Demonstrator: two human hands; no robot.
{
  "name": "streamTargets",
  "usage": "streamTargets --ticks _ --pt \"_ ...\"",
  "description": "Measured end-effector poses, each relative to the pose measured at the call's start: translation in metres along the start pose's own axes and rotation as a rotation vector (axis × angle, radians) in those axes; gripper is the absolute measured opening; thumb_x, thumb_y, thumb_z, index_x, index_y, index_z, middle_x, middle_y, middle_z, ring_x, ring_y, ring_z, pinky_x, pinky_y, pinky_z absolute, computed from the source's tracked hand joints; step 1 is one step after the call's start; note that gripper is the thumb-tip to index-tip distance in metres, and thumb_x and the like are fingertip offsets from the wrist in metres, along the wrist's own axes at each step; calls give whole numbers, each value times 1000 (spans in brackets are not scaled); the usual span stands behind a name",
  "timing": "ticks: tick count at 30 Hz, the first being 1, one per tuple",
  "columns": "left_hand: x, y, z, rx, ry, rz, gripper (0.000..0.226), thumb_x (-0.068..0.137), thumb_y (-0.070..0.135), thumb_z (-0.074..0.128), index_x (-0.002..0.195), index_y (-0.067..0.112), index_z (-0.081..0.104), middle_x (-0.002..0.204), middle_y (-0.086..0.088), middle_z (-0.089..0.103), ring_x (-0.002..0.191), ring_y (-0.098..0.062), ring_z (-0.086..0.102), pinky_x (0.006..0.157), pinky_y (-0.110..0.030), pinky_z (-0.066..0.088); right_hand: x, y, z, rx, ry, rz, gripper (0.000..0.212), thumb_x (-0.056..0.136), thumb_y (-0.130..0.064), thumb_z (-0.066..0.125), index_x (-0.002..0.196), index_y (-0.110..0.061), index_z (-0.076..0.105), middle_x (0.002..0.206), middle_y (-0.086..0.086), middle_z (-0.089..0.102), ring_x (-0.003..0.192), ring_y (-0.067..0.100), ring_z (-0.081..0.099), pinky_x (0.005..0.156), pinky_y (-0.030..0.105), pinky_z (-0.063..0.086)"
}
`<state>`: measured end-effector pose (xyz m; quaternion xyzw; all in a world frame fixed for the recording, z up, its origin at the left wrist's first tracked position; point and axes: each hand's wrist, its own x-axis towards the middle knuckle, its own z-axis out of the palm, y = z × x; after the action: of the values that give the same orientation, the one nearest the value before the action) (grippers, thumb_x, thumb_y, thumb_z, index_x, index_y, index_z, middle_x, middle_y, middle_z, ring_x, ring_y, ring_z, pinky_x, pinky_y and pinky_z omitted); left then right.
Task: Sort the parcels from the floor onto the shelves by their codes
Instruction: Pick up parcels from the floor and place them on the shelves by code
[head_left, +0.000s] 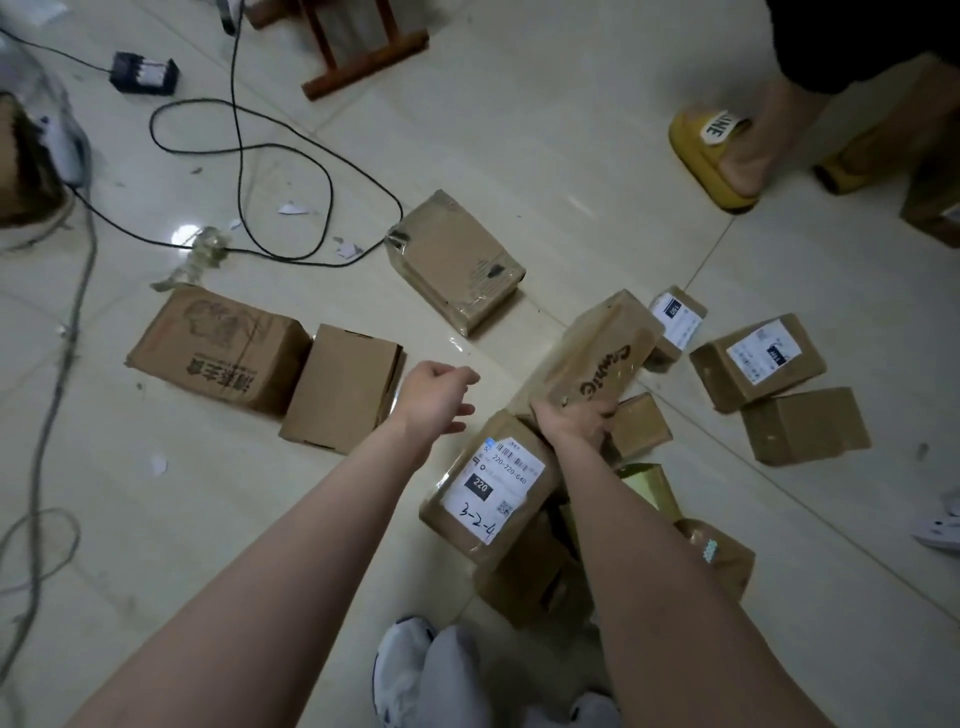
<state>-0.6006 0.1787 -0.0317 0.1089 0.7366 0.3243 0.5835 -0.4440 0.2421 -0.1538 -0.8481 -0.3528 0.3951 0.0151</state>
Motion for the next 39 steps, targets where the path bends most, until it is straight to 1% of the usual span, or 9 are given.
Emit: streamTargets --ticks 9,16,20,24,29,31,34,36,39 --pt "-121 91 4 -73 19 49 22 96 23 58 110 7 56 111 -9 59 99 -29 63 80 -39 53 -122 -14 -157 417 -121 -104 96 80 -47 71 153 -11 19 154 15 35 138 36 38 112 50 38" --pt "-271 203 21 -110 -20 123 26 92 30 62 108 11 64 122 -11 60 103 -24 56 82 -35 45 -286 -20 -341 795 -148 -201 43 93 -15 63 130 -27 43 123 -1 63 111 18 61 101 45 50" --pt "-362 244 36 -149 -107 116 37 88 40 67 114 14 60 122 -13 58 101 -21 52 91 -38 43 -367 -13 -422 988 -139 -176 58 90 -27 66 142 -22 42 132 3 58 117 22 58 96 49 50" --pt "-442 260 62 -173 -362 68 47 83 57 65 117 25 60 123 -6 63 115 -27 57 102 -50 45 -436 -6 -471 1198 -45 -225 134 36 -70 86 151 -24 34 145 6 50 126 27 54 106 57 42" --pt "-520 276 96 -163 -497 169 92 61 56 78 136 20 38 123 -6 61 109 -26 63 90 -45 55 -501 1 -506 1436 32 -237 102 64 -44 83 149 -21 33 143 4 50 115 22 59 102 49 45" --pt "-547 285 105 -128 -504 213 92 63 52 79 135 18 34 120 -5 61 102 -20 62 80 -37 56 -518 5 -522 1494 61 -239 94 66 -41 79 147 -19 36 141 7 52 105 19 63 101 50 46" --pt "-577 297 119 -71 -483 259 78 73 46 78 132 13 39 112 -5 63 88 -17 63 66 -31 51 -538 18 -552 1548 80 -303 113 45 -52 87 143 -17 41 136 8 58 101 17 66 99 50 49" --pt "-597 308 128 -70 -512 289 90 62 53 79 133 7 47 107 -6 66 75 -14 62 59 -28 49 -550 30 -578 1522 93 -377 104 43 -58 85 133 -17 51 127 7 64 106 20 67 89 45 53" --pt "-630 328 145 -49 -545 396 97 49 53 79 130 9 48 119 -10 66 92 -17 66 71 -32 54 -562 54 -621 1489 155 -414 86 60 -48 75 136 -15 50 132 14 61 119 30 60 89 44 52"
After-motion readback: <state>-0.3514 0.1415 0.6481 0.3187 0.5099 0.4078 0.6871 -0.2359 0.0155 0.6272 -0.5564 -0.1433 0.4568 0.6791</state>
